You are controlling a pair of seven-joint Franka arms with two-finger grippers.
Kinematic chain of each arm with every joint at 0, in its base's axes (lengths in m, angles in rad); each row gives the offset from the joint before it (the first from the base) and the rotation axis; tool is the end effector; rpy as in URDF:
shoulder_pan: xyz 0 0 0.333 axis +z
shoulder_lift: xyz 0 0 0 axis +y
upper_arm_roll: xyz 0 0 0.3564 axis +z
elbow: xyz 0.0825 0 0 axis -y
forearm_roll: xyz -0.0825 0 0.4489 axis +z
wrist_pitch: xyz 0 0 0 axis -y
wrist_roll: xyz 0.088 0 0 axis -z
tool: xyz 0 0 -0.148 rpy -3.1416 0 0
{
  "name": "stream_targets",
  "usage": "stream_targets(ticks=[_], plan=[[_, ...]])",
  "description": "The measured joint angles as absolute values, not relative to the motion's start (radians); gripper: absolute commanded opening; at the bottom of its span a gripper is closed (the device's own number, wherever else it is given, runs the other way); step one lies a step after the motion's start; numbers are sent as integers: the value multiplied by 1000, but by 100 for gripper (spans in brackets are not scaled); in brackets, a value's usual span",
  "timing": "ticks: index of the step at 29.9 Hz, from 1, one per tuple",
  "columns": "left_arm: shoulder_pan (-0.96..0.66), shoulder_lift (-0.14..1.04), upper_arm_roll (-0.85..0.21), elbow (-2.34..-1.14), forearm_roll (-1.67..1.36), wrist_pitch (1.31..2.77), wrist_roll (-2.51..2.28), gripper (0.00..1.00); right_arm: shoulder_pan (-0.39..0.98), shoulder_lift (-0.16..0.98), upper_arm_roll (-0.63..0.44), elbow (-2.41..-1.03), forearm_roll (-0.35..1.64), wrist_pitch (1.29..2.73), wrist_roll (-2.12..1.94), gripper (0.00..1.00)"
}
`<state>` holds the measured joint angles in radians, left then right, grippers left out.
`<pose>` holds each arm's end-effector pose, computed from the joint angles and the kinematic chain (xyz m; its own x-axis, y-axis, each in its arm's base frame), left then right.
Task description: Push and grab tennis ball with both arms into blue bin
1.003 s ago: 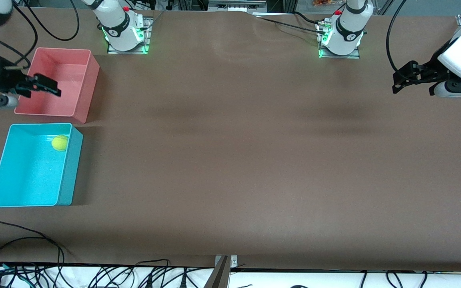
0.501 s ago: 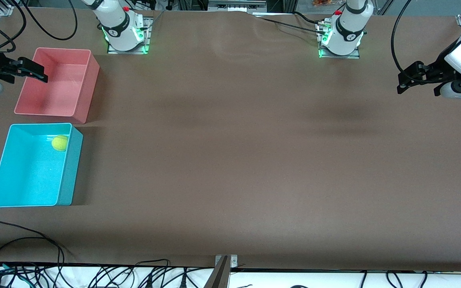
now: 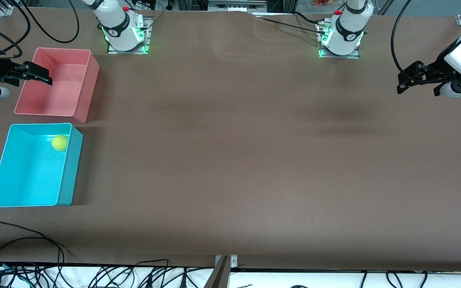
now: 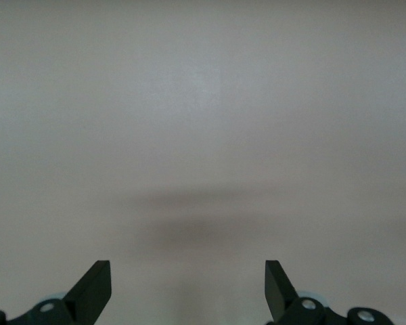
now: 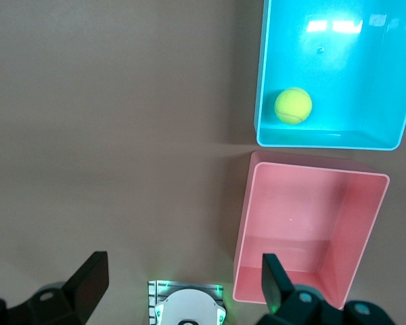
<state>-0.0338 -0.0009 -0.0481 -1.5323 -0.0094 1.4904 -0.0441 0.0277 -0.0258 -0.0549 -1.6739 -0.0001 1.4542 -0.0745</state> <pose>0.6072 -0.0513 0.6381 0.9984 -0.0385 -0.0414 -0.0382 -0.9992 0.0075 0.5848 -0.0163 0.5768 0.9802 0.0481 -0.1921 0.0459 -0.9988 -0.0156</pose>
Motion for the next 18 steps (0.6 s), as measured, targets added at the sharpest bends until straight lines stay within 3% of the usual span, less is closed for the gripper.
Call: stream_targets(ticks=[18], plan=[[-34, 6, -48, -1532, -9, 1490, -44, 100, 28, -26, -55, -1672, 0, 1455, -74, 100]])
